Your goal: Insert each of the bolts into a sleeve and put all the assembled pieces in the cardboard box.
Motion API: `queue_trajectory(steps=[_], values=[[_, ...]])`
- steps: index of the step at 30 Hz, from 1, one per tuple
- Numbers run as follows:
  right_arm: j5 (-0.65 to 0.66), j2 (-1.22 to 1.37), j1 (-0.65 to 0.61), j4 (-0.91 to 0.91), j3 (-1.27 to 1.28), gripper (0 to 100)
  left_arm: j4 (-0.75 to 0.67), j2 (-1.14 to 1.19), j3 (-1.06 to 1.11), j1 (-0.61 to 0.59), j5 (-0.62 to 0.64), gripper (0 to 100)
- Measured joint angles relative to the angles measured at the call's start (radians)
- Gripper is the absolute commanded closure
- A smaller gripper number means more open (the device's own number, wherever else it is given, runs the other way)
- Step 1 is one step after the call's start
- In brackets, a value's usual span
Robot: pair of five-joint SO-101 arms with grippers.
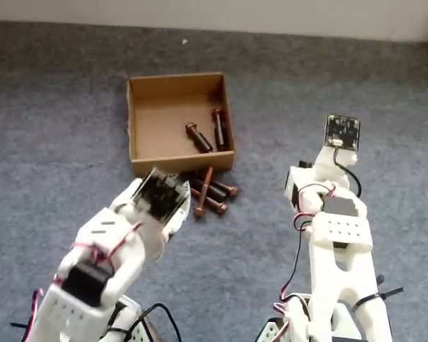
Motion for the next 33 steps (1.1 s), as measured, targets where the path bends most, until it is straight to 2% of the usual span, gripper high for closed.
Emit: queue_trajectory(steps=[8, 10, 12, 17, 26, 33], values=[[0.0, 0.0, 0.0, 0.0, 0.0, 99.3, -0.166, 0.545, -0.206, 0.003, 0.0, 90], [0.0, 0.0, 0.0, 0.0, 0.0, 99.3, -0.199, 0.672, -0.247, 0.018, 0.0, 86], [0.0, 0.0, 0.0, 0.0, 0.0, 99.3, -0.213, 0.798, -0.295, 0.038, 0.0, 83], [0.0, 0.0, 0.0, 0.0, 0.0, 99.3, -0.218, 1.053, -0.417, 0.061, 0.02, 83], [0.0, 0.0, 0.0, 0.0, 0.0, 99.3, -0.222, 1.289, -0.562, 0.058, 0.141, 83], [0.0, 0.0, 0.0, 0.0, 0.0, 99.2, -0.226, 1.401, -0.618, -0.009, 0.147, 83]])
